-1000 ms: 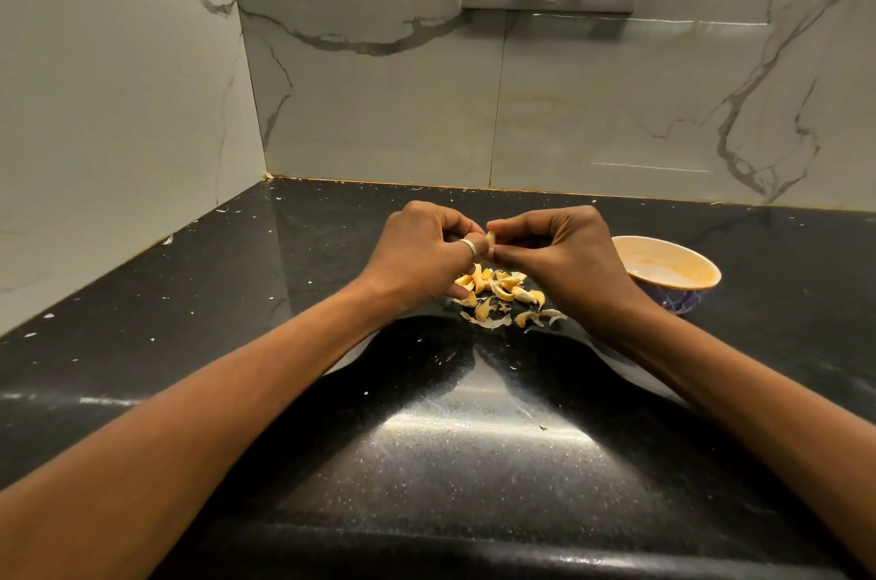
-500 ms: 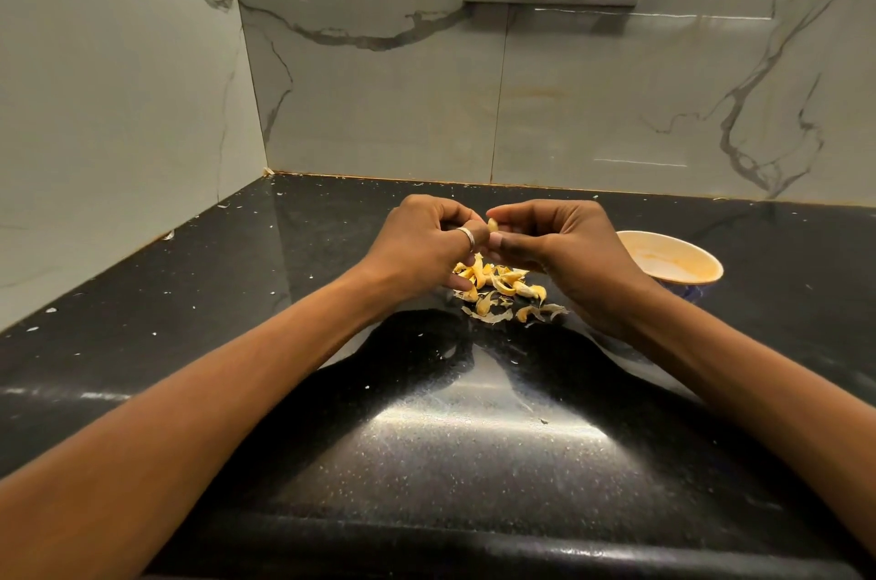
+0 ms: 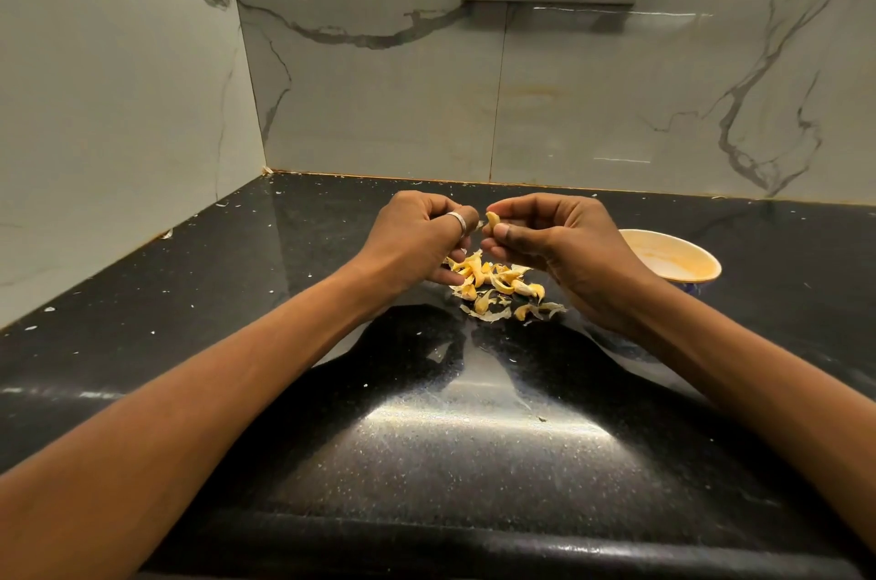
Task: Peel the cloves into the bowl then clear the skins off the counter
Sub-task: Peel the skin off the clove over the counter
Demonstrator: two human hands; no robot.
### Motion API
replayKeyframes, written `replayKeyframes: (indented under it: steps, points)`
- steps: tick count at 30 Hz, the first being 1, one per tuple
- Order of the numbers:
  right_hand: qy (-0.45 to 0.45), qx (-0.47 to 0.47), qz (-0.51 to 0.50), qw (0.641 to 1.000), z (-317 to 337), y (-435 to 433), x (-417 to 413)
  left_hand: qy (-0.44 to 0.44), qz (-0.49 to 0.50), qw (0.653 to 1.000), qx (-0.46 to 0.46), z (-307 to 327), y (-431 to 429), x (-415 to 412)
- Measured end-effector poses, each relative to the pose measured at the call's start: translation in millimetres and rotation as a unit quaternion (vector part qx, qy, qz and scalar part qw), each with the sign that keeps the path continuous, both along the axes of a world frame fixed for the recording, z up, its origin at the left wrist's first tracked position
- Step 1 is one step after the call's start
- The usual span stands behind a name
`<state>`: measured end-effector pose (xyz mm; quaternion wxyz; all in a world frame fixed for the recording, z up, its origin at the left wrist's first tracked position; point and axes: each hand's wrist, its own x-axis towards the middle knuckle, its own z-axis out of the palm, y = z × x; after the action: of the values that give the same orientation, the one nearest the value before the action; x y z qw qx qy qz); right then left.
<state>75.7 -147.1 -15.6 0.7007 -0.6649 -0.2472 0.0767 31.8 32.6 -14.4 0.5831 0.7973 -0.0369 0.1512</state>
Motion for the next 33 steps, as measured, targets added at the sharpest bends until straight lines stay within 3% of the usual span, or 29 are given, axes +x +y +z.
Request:
replayKeyframes:
  steps: [7,18,28,33]
  points:
    - [-0.069,-0.047,-0.026,0.996,-2.2,0.2,-0.4,-0.005,0.010,1.000,0.000,1.1,-1.6,-1.1]
    - [-0.228,-0.147,-0.088,0.958,-5.8,2.0,-0.2,0.015,0.001,1.000,0.001,0.8,-2.4,-2.4]
    - [-0.239,-0.155,-0.088,0.955,-6.9,2.3,-0.1,0.025,-0.001,1.000,-0.014,0.4,-3.6,-3.4]
    - [-0.179,-0.110,-0.054,0.976,-6.2,1.5,-0.6,0.031,-0.009,0.999,-0.036,1.3,-2.5,-2.7]
